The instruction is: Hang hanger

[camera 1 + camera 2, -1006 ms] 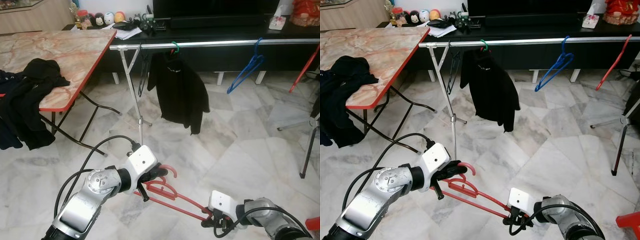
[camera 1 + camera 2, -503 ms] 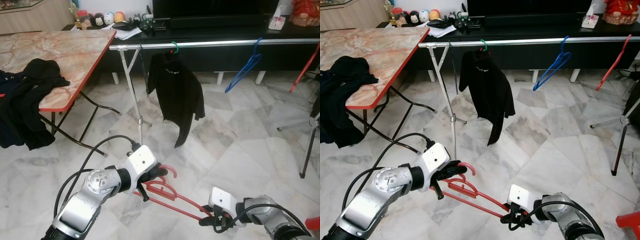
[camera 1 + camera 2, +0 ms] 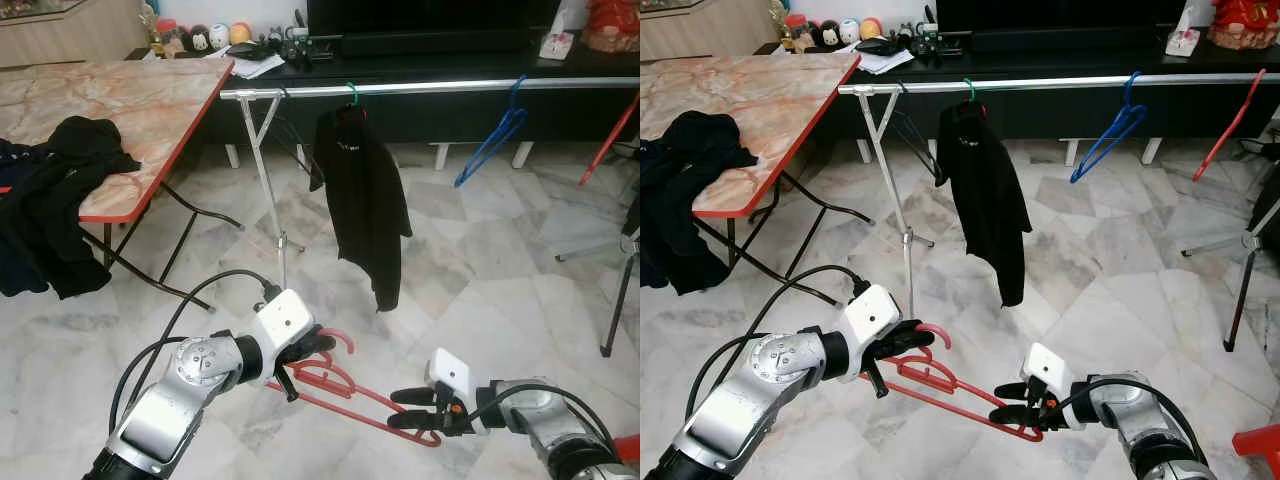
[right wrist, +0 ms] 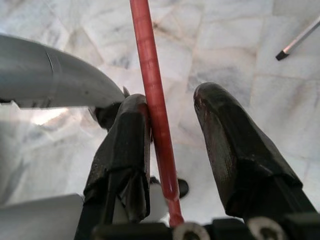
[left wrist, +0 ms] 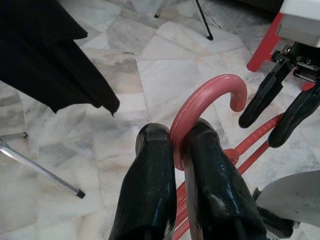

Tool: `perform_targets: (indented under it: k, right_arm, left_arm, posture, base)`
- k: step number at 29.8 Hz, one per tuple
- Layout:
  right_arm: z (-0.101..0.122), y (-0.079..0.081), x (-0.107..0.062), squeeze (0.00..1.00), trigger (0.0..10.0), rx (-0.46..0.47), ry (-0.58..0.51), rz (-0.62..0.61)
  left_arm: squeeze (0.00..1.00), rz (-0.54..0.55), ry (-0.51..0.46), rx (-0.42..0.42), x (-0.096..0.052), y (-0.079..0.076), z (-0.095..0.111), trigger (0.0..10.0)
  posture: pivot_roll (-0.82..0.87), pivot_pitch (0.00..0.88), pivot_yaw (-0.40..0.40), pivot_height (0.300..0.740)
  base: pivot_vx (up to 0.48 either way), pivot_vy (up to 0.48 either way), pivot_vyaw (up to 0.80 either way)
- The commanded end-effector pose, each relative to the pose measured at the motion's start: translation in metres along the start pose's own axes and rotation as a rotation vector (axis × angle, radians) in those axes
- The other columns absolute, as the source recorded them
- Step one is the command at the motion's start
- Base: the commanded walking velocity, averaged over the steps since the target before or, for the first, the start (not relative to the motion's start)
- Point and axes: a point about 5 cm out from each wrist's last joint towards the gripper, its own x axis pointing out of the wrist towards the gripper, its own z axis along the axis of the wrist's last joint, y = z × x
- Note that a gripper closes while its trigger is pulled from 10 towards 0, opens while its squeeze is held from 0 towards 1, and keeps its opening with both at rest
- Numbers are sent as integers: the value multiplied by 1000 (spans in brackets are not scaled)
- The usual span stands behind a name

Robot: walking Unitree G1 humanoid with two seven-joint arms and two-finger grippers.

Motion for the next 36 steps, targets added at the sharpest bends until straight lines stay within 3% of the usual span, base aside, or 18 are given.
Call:
perform_targets:
  k: [1,16,17,18,19,36]
  right_arm:
    - [10,-2,2,0,10000,-6,-46,4]
    - [9,-1,11,0,10000,-48,-17,-61]
    - [9,0,12,0,8784,-47,-21,-51]
    - [10,1,13,0,8784,-47,-24,-44]
    - [10,2,14,0,78,-45,-27,-41]
    - [9,4,18,0,0,-37,-31,-27]
  left_arm:
    - [0,-6,7,7,1,0,-1,10000]
    - [0,-8,1,16,5,0,1,10000]
    - [0,-9,0,17,5,0,2,10000]
    - [0,-10,0,17,6,0,2,10000]
    - [0,-10,-1,18,6,0,2,10000]
    - [0,-6,-15,29,7,4,7,10000]
  posture:
    - [-92,52,49,740]
    - [-100,48,51,740]
    - [-96,47,51,740]
    - [-96,47,51,740]
    - [-96,47,51,740]
    - [-97,29,57,740]
  base:
    - [0,0,0]
    - [0,0,0]
    - [0,0,0]
    - [0,0,0]
    - [0,0,0]
    - [0,0,0]
